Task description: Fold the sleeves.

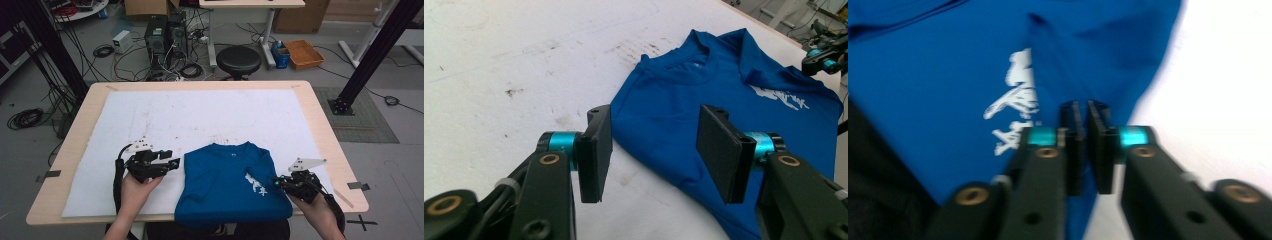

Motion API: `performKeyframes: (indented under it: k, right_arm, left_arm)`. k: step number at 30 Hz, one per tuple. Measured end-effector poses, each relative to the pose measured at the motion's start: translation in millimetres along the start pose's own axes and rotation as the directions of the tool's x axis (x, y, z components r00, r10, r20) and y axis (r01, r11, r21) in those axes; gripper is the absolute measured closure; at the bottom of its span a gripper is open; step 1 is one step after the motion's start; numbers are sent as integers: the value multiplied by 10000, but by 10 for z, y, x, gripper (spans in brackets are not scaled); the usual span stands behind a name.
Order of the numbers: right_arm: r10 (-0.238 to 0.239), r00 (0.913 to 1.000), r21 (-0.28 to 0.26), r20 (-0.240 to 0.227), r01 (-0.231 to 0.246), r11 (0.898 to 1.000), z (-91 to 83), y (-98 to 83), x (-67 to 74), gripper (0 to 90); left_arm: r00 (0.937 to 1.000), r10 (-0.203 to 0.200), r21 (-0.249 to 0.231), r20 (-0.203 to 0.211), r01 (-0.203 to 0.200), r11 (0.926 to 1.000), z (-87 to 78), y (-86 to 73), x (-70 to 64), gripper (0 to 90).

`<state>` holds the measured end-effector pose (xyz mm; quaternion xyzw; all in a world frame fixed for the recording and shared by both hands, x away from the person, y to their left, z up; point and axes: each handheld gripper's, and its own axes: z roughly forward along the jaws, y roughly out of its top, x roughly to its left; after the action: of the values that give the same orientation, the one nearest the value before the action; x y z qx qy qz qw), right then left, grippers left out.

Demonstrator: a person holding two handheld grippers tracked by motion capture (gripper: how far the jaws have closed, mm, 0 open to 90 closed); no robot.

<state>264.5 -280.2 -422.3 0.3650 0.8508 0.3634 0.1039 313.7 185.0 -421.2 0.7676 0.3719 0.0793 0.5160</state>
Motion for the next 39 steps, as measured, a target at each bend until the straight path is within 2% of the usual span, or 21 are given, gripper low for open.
performKeyframes:
  k: [3,5,7,11,14,16,18,19,21,23,26,27,28,29,30,31,34,35,36,37,39]
  right_arm:
    - [-748,9963,-141,-434,742,9971,11,23,113,900]
    - [-1306,9885,-80,-763,1304,9914,33,29,189,900]
    - [-1725,9830,-89,-624,1723,9850,34,30,241,885]
    - [-763,9971,-481,60,765,9959,-56,6,159,704]
    - [59,9990,-516,438,-37,9987,-79,-40,41,666]
    - [278,9985,-280,478,-265,9993,-53,-71,12,643]
    - [232,9986,-24,477,-231,9997,-11,-88,17,652]
    - [127,9989,109,441,-132,9999,9,-89,26,717]
    - [-314,9989,293,356,303,9991,30,-83,68,829]
    - [-831,9964,91,171,830,9965,14,-65,126,874]
    - [-2041,9779,-229,-450,2032,9789,-6,-44,234,878]
    - [-2041,9779,-229,-450,2032,9789,-6,-44,234,878]
    - [-2798,9566,-267,-815,2786,9600,10,-47,311,877]
    - [-2798,9566,-267,-815,2786,9600,10,-47,311,877]
    - [-3169,9379,-72,-1413,3192,9477,47,-51,346,842]
    - [-3286,9316,18,-1552,3329,9430,67,-57,354,802]
    - [-3421,9231,17,-1757,3478,9376,74,-65,344,752]
    - [-3432,9234,-70,-1720,3473,9377,57,-65,332,739]
    - [-3203,9352,-417,-1510,3177,9473,-5,-48,287,723]
    - [-3203,9352,-417,-1510,3177,9473,-5,-48,287,723]
    - [-2336,9700,-949,-669,2269,9693,-98,8,158,683]
  left_arm:
    - [10000,-11,11,-20,11,10000,9,-5,6,485]
    - [10000,-8,43,-11,8,10000,9,-5,3,485]
    - [10000,8,50,-2,-8,10000,7,-5,0,485]
    - [10000,20,37,-5,-20,10000,8,-9,-4,486]
    - [10000,19,83,-19,-18,10000,15,-12,0,485]
    - [10000,-1,96,-3,1,10000,17,-13,-4,485]
    - [10000,26,128,-15,-26,9999,17,-14,-6,485]
    - [10000,16,132,-34,-16,9999,19,-15,-8,484]
    - [10000,17,152,-56,-16,9999,20,-16,-7,482]
    - [10000,-3,139,-64,4,9999,20,-17,-7,480]
    - [10000,-13,159,-79,15,9999,26,-21,0,479]
    - [10000,-36,183,-58,37,9998,27,-23,0,479]
    - [10000,-37,185,-67,38,9998,30,-25,0,477]
    - [10000,-43,180,-71,44,9998,32,-25,-3,477]
    - [10000,-41,197,-62,42,9998,33,-26,-5,475]
    - [10000,-11,231,-42,12,9997,33,-26,-8,474]
    - [10000,9,248,-29,-9,9997,34,-27,-9,473]
    - [10000,-7,241,-30,8,9997,34,-27,-11,471]
    - [10000,-4,249,-27,4,9997,36,-27,-6,470]
    - [10000,-4,249,-27,4,9997,36,-27,-6,469]
    - [10000,-19,234,-59,20,9997,47,-23,-2,468]
